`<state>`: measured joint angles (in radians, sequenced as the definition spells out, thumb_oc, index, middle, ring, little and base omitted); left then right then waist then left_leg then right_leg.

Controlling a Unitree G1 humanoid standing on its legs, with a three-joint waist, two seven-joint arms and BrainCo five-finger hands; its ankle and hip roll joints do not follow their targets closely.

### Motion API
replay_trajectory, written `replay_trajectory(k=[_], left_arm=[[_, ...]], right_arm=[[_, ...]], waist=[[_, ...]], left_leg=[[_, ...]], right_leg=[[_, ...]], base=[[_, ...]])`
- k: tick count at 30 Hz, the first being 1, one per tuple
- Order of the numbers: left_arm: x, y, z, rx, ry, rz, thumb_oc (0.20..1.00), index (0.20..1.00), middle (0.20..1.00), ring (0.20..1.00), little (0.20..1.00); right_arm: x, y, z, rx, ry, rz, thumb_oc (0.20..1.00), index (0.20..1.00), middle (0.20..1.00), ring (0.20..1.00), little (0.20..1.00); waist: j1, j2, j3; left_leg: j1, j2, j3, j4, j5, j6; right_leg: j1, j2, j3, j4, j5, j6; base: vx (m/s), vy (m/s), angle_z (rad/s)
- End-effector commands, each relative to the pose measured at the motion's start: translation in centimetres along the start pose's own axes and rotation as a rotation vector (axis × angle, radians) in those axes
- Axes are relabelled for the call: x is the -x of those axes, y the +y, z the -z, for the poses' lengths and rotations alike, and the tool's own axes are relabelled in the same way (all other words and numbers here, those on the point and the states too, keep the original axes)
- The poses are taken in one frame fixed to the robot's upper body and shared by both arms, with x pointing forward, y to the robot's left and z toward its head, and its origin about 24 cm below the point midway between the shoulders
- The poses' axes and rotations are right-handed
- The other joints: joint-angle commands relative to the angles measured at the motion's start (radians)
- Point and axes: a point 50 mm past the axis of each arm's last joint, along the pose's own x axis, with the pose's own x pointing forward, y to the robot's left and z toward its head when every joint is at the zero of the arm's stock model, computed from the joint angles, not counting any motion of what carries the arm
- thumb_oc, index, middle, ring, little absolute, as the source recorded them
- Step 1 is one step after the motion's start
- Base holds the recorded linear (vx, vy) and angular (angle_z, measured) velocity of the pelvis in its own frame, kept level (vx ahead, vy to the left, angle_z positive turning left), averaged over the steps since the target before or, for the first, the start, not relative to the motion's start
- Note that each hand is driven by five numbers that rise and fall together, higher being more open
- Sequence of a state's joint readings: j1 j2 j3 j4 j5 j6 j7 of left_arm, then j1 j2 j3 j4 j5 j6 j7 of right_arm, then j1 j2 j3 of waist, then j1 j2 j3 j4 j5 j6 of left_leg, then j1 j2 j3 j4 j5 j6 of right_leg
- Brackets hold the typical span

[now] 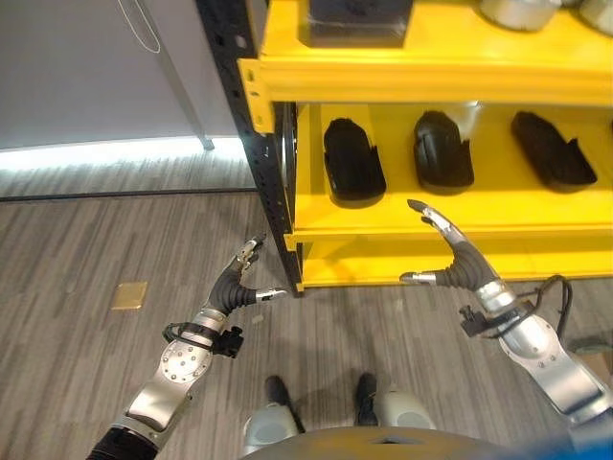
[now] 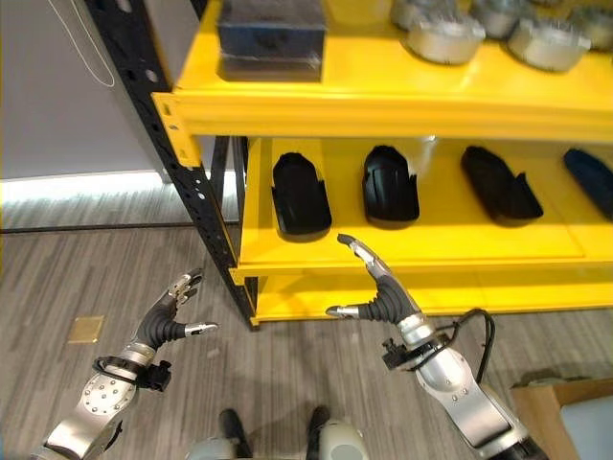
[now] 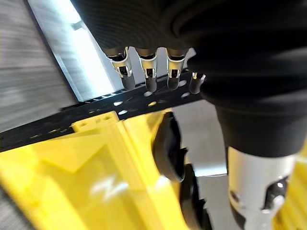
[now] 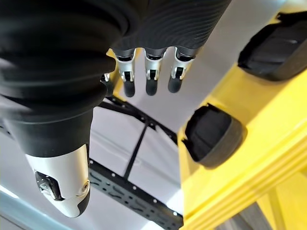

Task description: Move parts from the plastic box to the shelf.

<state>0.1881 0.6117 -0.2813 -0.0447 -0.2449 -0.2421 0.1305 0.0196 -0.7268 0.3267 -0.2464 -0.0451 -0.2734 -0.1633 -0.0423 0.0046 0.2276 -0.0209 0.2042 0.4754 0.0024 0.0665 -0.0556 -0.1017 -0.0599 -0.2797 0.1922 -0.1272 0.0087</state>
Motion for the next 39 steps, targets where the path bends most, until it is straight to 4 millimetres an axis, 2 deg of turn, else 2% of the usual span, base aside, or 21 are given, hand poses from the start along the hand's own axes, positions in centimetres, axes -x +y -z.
replay_trajectory(k=[1,2,4,6,7,11,12,16,19,24,27,29,32,35,39], left_arm=[[-1.0,0.7,-2.3,0.019,-0.126,-0.045,1.0,1.0,1.0,1.0,1.0],[-0.9,0.6,-2.2,0.027,-0.108,-0.063,1.0,1.0,1.0,1.0,1.0],[-0.9,0.6,-2.1,0.034,-0.105,-0.06,1.0,1.0,1.0,1.0,1.0],[-0.9,0.4,-2.0,0.027,-0.101,-0.036,1.0,1.0,1.0,1.0,1.0],[-0.9,0.0,-1.9,0.03,-0.102,-0.003,1.0,1.0,1.0,1.0,1.0],[-0.6,0.0,-1.8,0.006,-0.104,0.046,1.0,1.0,1.0,1.0,1.0],[-0.7,0.0,-1.7,-0.006,-0.095,0.06,1.0,1.0,1.0,1.0,1.0],[-0.9,-0.4,-1.4,-0.019,-0.065,0.1,1.0,1.0,1.0,1.0,1.0],[-0.9,-0.6,-1.3,-0.03,-0.056,0.127,1.0,1.0,1.0,1.0,1.0],[-0.6,0.0,-1.2,-0.053,-0.045,0.154,1.0,1.0,1.0,1.0,1.0],[-0.9,0.3,-1.8,-0.059,-0.067,0.156,1.0,1.0,1.0,1.0,1.0],[-1.7,0.9,-2.6,-0.075,-0.103,0.138,1.0,1.0,1.0,1.0,1.0],[-2.5,1.4,-3.5,-0.091,-0.144,0.136,1.0,1.0,1.0,1.0,1.0],[-2.8,1.6,-4.0,-0.107,-0.166,0.146,1.0,1.0,1.0,1.0,1.0],[-2.9,2.2,-4.4,-0.119,-0.177,0.127,1.0,1.0,1.0,1.0,1.0]], right_arm=[[-1.6,-0.7,-3.1,0.065,-0.23,0.046,1.0,1.0,1.0,1.0,1.0],[-1.8,-0.8,-3.6,0.091,-0.264,0.012,1.0,1.0,1.0,1.0,1.0],[-1.8,-0.8,-3.7,0.107,-0.266,-0.01,1.0,1.0,1.0,1.0,1.0],[-1.7,-0.9,-3.7,0.165,-0.261,-0.058,1.0,1.0,1.0,1.0,1.0],[-1.9,-0.9,-3.6,0.211,-0.25,-0.089,1.0,1.0,1.0,1.0,1.0],[-2.3,-1.1,-2.9,0.279,-0.242,-0.113,1.0,1.0,1.0,1.0,1.0],[-2.5,-1.1,-2.8,0.312,-0.237,-0.129,1.0,1.0,1.0,1.0,1.0],[-2.8,-1.0,-2.0,0.374,-0.201,-0.156,1.0,1.0,1.0,1.0,1.0],[-3.3,-1.1,-1.5,0.412,-0.168,-0.187,1.0,1.0,1.0,1.0,1.0],[-3.9,-1.8,-1.1,0.488,-0.123,-0.182,1.0,1.0,1.0,1.0,1.0],[-5.2,-2.6,-1.0,0.525,-0.113,-0.129,1.0,1.0,1.0,1.0,1.0],[-7.2,-3.7,-1.1,0.574,-0.102,-0.08,1.0,1.0,1.0,1.0,1.0],[-9.2,-4.8,-1.1,0.652,-0.074,-0.076,1.0,1.0,1.0,1.0,1.0],[-9.8,-5.6,-0.3,0.727,0.004,-0.122,1.0,1.0,1.0,1.0,1.0],[-9.6,-6.6,1.2,0.773,0.101,-0.166,1.0,1.0,1.0,1.0,1.0]], waist=[[0.008,-0.041,-0.009],[0.009,-0.039,-0.009],[0.005,-0.038,-0.007],[-0.012,-0.035,-0.005],[-0.012,-0.033,-0.003],[-0.001,-0.038,-0.006],[0.006,-0.038,-0.01],[0.021,-0.047,-0.008],[0.032,-0.046,-0.009],[0.068,-0.053,0.002],[0.09,-0.053,0.027],[0.108,-0.053,0.063],[0.129,-0.047,0.109],[0.142,-0.042,0.139],[0.146,-0.04,0.17]], left_leg=[[-0.009,-0.009,-0.036,0.05,-0.059,-0.012],[-0.013,0.006,-0.04,0.053,-0.06,-0.027],[-0.021,0.017,-0.02,0.058,-0.048,-0.027],[-0.009,0.039,0.048,0.067,-0.044,-0.033],[-0.008,0.055,0.061,0.094,-0.043,-0.036],[-0.002,0.03,0.03,0.153,-0.128,-0.008],[0.002,0.016,0.016,0.133,-0.126,-0.009],[-0.006,0.013,-0.016,0.157,-0.13,-0.007],[0.0,0.001,-0.025,0.137,-0.124,-0.01],[0.003,-0.006,-0.036,0.112,-0.111,-0.008],[-0.019,-0.002,-0.045,0.114,-0.104,-0.015],[-0.052,0.003,-0.057,0.119,-0.095,-0.024],[-0.09,0.007,-0.074,0.119,-0.082,-0.035],[-0.112,0.01,-0.081,0.124,-0.073,-0.041],[-0.131,0.021,-0.075,0.145,-0.07,-0.045]], right_leg=[[0.114,-0.056,-0.019,-0.055,0.002,0.085],[0.139,-0.062,-0.018,-0.076,-0.005,0.086],[0.141,-0.064,-0.027,-0.081,0.0,0.082],[0.148,-0.066,-0.056,-0.093,0.003,0.08],[0.14,-0.064,-0.063,-0.087,0.003,0.075],[0.114,-0.072,-0.062,-0.05,-0.012,0.074],[0.109,-0.072,-0.066,-0.04,-0.012,0.078],[0.121,-0.073,-0.058,-0.032,-0.012,0.074],[0.119,-0.078,-0.056,-0.034,-0.006,0.084],[0.102,-0.09,-0.075,-0.027,0.004,0.1],[0.075,-0.088,-0.089,-0.014,0.001,0.099],[0.034,-0.086,-0.095,0.009,-0.005,0.095],[-0.01,-0.083,-0.103,0.031,-0.009,0.091],[-0.032,-0.085,-0.108,0.048,-0.011,0.088],[-0.057,-0.092,-0.117,0.073,-0.011,0.082]], base=[[-0.05,-0.151,-0.11],[-0.05,-0.139,-0.07],[-0.05,-0.086,-0.07],[-0.13,-0.063,0.01],[-0.16,-0.025,0.11],[-0.09,0.04,0.11],[-0.01,0.096,-0.04],[0.04,0.065,0.08],[0.03,0.089,0.07],[0.04,0.012,0.18],[-0.08,-0.048,0.3],[-0.2,-0.081,0.22],[-0.21,-0.075,0.21],[-0.12,-0.039,0.13],[-0.08,-0.027,0.05]])
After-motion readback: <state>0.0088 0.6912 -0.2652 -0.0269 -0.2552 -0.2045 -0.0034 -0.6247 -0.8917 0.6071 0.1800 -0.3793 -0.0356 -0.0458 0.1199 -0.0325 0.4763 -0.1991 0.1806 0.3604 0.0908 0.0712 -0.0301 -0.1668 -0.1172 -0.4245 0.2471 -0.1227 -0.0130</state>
